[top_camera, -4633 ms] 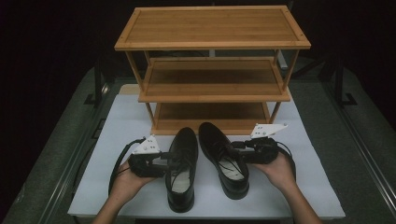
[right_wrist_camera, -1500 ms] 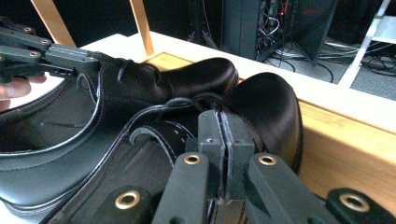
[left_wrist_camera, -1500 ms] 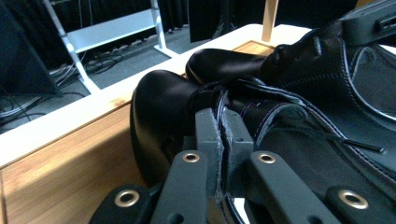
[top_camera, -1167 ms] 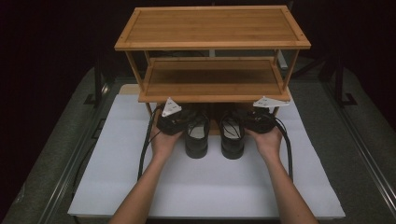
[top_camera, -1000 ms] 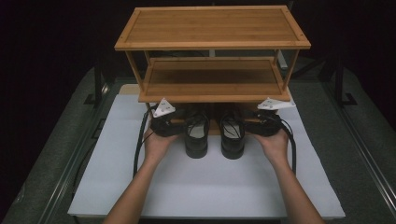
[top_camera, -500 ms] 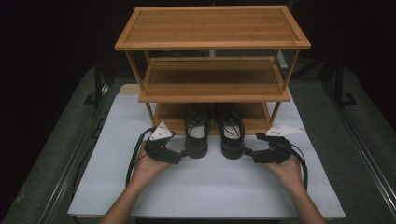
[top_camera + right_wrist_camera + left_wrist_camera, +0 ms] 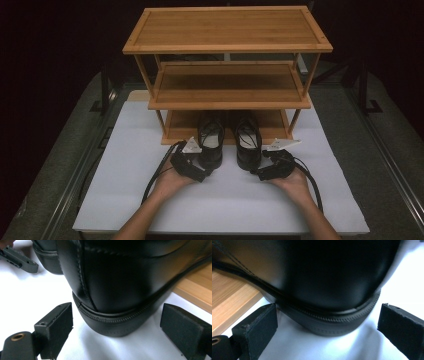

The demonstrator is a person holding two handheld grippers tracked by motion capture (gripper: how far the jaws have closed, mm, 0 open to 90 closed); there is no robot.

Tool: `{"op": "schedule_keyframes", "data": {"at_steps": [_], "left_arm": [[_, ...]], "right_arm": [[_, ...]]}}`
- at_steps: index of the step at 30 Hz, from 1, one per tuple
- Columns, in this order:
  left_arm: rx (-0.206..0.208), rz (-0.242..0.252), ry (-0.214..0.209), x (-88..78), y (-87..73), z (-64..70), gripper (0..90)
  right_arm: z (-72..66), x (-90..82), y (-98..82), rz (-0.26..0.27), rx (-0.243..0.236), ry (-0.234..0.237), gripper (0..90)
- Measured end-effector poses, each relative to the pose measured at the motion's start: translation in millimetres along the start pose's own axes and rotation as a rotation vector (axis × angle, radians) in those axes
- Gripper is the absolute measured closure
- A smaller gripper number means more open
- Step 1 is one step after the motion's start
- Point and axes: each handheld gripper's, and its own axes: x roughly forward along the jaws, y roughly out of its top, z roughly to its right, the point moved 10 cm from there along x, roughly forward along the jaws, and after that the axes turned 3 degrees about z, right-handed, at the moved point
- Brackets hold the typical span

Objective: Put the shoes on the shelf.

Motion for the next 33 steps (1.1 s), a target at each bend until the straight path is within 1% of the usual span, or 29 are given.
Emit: {"op": "schedule_keyframes", "data": {"at_steps": [1,2,3,4,7,8,10,12,14,15,16,17,18,19,20,21,23,25,26,27,28,29,31,33], "left_arm": [[0.0,-0.003,0.005,1.3,0.5,-0.7,2.3],[-0.006,-0.003,0.006,1.8,1.1,-1.3,2.3],[-0.011,-0.001,0.007,2.2,1.7,-2.2,2.4],[-0.015,0.001,0.004,2.7,2.1,-2.4,2.4],[-0.02,0.005,-0.003,4.3,4.2,-1.1,3.1],[-0.018,0.007,-0.005,5.3,5.3,-0.1,4.0],[-0.012,0.0,0.006,7.0,6.2,0.4,4.7],[-0.014,0.005,0.007,7.3,7.1,0.6,4.4],[-0.023,0.01,-0.007,7.0,9.6,3.7,5.3],[-0.022,-0.013,0.002,7.6,10.4,5.8,5.4],[-0.004,-0.025,0.018,8.3,10.2,6.2,5.0],[-0.008,-0.023,0.018,8.8,10.0,6.3,5.0],[-0.015,-0.017,0.012,8.5,10.4,6.0,5.1],[-0.033,-0.006,0.003,7.7,11.8,6.0,5.1],[-0.038,0.0,-0.001,6.9,13.1,5.9,5.1],[-0.034,0.005,0.008,5.3,15.2,5.6,5.1],[-0.038,0.024,0.014,2.9,20.0,4.7,5.1],[-0.059,0.044,-0.001,0.5,25.9,2.2,5.1],[-0.059,0.045,-0.002,-0.2,27.3,0.2,5.0],[-0.07,0.052,-0.004,0.6,30.2,-2.2,4.7],[-0.068,0.054,-0.001,1.9,31.9,-4.6,4.4],[-0.075,0.065,0.0,3.6,33.5,-6.7,4.2],[-0.092,0.069,-0.005,6.7,35.6,-11.4,4.0],[-0.1,0.074,-0.004,8.5,38.5,-15.8,3.7]], "right_arm": [[-0.6,2.8,-0.7,-0.009,0.0,-0.002,11.6],[-0.5,5.9,-1.2,-0.018,-0.004,-0.013,10.7],[-0.7,8.3,-0.8,-0.024,-0.011,-0.013,9.9],[-1.6,10.2,0.2,-0.026,-0.012,-0.015,10.4],[-6.5,14.8,3.7,-0.018,-0.023,0.004,14.3],[-8.3,16.7,4.7,-0.019,-0.03,0.004,14.1],[-9.0,19.3,5.9,-0.023,-0.038,-0.011,13.2],[-8.8,18.5,6.0,-0.019,-0.024,-0.004,13.4],[-10.8,18.9,7.3,-0.011,-0.019,-0.005,14.2],[-13.3,19.1,8.1,-0.009,-0.017,0.001,15.2],[-16.5,20.1,8.6,-0.019,-0.027,-0.011,14.9],[-16.7,20.8,8.1,-0.03,-0.049,-0.032,14.9],[-16.6,20.5,8.6,-0.025,-0.039,-0.026,15.1],[-16.4,19.8,9.3,-0.017,-0.027,-0.018,15.4],[-16.1,19.0,10.5,-0.007,-0.02,-0.014,15.6],[-16.0,18.5,11.6,-0.001,-0.018,-0.016,15.5],[-16.4,15.3,18.4,0.027,-0.014,-0.019,15.4],[-15.1,12.5,24.9,0.044,-0.01,-0.019,15.0],[-13.8,11.0,29.9,0.064,-0.001,-0.016,15.0],[-13.1,10.7,32.6,0.075,0.009,-0.013,14.9],[-10.9,11.7,35.4,0.076,0.01,-0.013,14.6],[-9.1,13.3,36.8,0.072,0.008,-0.017,14.3],[-6.0,16.2,39.2,0.074,0.015,-0.021,14.1],[-2.1,19.2,41.9,0.072,0.011,-0.025,14.0]]}}
